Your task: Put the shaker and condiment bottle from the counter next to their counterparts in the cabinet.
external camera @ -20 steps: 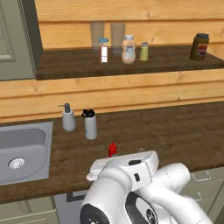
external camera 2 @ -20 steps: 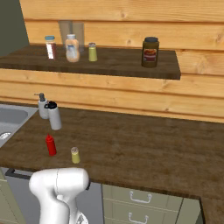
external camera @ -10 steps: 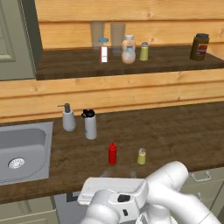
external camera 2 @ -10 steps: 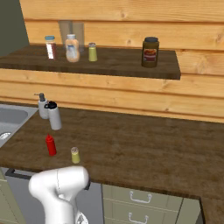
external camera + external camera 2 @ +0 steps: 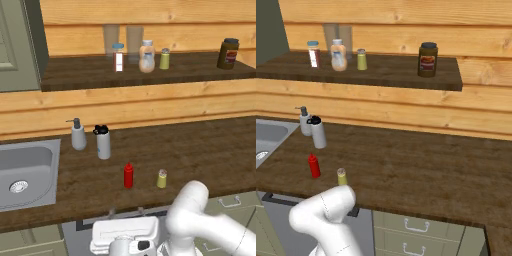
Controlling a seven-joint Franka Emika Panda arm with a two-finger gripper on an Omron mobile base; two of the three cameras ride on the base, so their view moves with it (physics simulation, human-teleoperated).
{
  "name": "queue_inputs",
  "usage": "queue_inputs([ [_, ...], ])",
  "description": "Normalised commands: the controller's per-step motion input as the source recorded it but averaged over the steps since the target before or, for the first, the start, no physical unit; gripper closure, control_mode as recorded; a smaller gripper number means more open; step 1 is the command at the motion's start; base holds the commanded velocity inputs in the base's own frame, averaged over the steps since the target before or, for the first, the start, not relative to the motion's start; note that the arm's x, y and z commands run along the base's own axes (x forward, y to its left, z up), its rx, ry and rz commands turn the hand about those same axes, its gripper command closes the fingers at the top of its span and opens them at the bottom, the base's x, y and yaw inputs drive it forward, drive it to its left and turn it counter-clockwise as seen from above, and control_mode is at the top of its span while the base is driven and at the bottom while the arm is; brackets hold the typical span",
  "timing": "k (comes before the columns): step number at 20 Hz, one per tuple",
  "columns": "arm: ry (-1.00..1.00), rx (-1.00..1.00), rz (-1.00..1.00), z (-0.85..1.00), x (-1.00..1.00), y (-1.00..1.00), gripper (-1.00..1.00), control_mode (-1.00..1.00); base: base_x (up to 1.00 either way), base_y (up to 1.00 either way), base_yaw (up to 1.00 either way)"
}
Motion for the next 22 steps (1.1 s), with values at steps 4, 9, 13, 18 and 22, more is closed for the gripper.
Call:
queue_inputs([
  [4,0.01,0.00,-0.35,-0.17,0.00,0.00,-1.00,-1.00,0.00,0.00,0.00],
  [9,0.03,0.00,-0.70,-0.27,0.06,0.00,-1.00,-1.00,0.00,0.00,0.00],
  [13,0.01,0.00,-0.15,-0.01,0.21,0.00,-1.00,-1.00,0.00,0.00,0.00],
  [18,0.00,0.00,-0.09,-0.13,1.00,0.00,-1.00,-1.00,0.00,0.00,0.00],
  [22,0.00,0.00,-0.08,-0.17,0.76,0.00,-1.00,-1.00,0.00,0.00,0.00],
])
